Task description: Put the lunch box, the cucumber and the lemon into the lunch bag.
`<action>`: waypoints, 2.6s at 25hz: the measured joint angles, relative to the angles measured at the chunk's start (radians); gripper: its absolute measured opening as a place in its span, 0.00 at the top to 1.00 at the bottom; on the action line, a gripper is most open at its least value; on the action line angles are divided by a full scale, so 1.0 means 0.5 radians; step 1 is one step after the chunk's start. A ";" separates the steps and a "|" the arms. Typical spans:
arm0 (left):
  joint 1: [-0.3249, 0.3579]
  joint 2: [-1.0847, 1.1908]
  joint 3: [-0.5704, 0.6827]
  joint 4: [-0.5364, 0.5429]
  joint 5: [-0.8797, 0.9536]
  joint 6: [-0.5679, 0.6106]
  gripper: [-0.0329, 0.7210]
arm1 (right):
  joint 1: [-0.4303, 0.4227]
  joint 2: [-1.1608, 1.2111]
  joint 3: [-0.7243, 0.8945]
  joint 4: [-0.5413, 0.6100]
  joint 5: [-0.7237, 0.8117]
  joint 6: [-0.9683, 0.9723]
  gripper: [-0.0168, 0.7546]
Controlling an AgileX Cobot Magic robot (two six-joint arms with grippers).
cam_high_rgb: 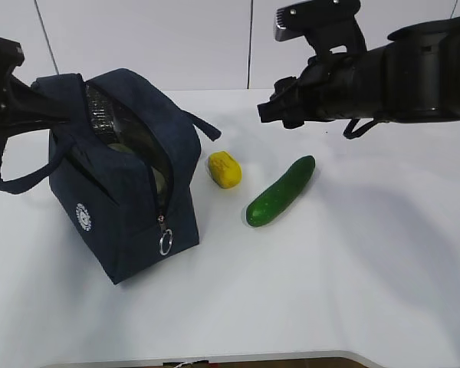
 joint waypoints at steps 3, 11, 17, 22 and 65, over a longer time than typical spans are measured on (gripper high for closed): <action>0.000 0.000 0.000 0.000 0.000 0.002 0.97 | 0.000 0.000 0.000 0.000 0.000 -0.012 0.43; 0.000 0.000 0.000 0.000 0.005 0.007 0.97 | 0.000 -0.015 0.000 0.000 -0.013 -0.021 0.43; 0.000 0.000 0.000 0.000 0.011 0.015 0.97 | 0.000 -0.079 0.000 0.000 -0.016 0.003 0.43; 0.000 0.000 0.000 0.000 0.014 0.017 0.97 | 0.000 -0.082 0.000 0.000 -0.016 0.035 0.43; 0.000 0.000 0.000 0.007 0.016 0.029 0.97 | 0.000 -0.082 0.000 0.000 -0.027 -0.010 0.43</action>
